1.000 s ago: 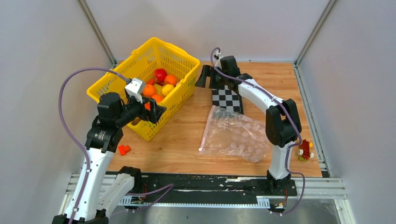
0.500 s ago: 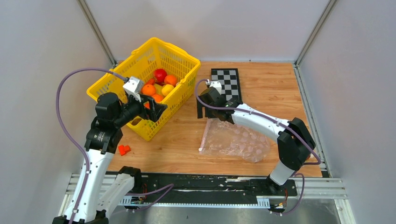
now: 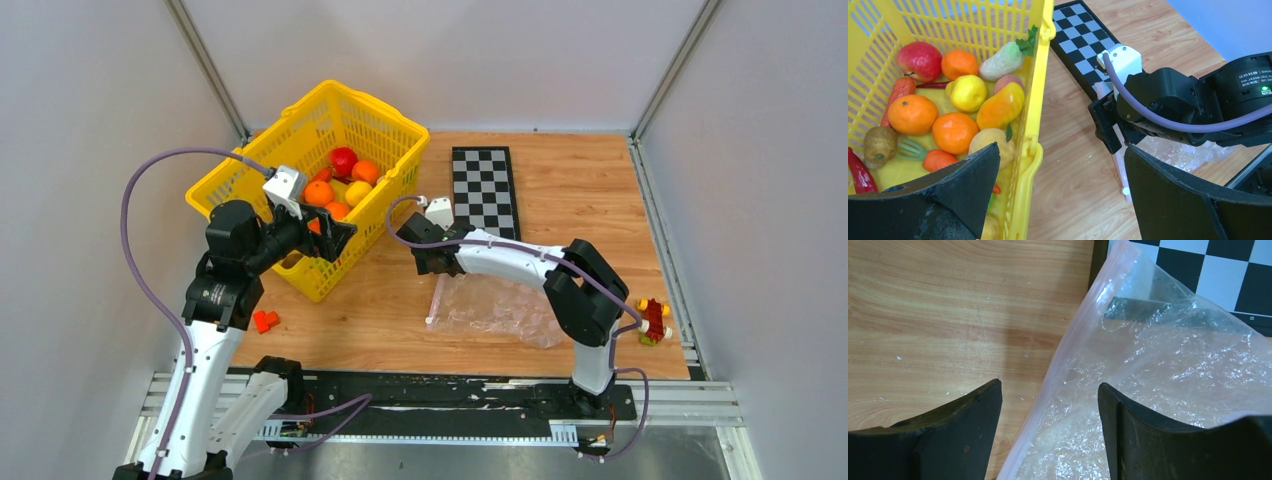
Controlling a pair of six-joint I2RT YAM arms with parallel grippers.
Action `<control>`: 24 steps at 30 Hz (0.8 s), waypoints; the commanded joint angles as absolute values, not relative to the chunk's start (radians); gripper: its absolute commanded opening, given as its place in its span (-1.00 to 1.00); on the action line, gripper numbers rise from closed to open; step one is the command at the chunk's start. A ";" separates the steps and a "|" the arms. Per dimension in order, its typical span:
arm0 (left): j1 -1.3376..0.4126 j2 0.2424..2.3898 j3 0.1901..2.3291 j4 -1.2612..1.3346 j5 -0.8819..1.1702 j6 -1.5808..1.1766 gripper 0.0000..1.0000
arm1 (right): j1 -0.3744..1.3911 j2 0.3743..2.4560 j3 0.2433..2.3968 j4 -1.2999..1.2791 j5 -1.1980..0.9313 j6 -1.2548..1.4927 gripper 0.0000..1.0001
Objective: Place the food in the zip-top bag and seal the zipper
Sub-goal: Pick up the zipper food storage bag at the center of the board.
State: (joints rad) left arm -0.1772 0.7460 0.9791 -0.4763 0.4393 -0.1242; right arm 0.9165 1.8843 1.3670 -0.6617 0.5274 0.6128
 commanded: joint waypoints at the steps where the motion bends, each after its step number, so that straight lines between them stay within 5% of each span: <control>1: -0.183 0.738 0.980 -0.463 0.426 -0.115 1.00 | 0.925 1.885 1.403 -0.691 0.598 0.647 0.36; 15: -0.183 0.743 0.973 -0.457 0.425 -0.123 1.00 | 0.925 1.910 1.387 -0.681 0.594 0.654 -0.03; 24: -0.183 0.744 0.969 -0.459 0.429 -0.121 1.00 | 0.923 1.890 1.368 -0.673 0.588 0.643 -0.99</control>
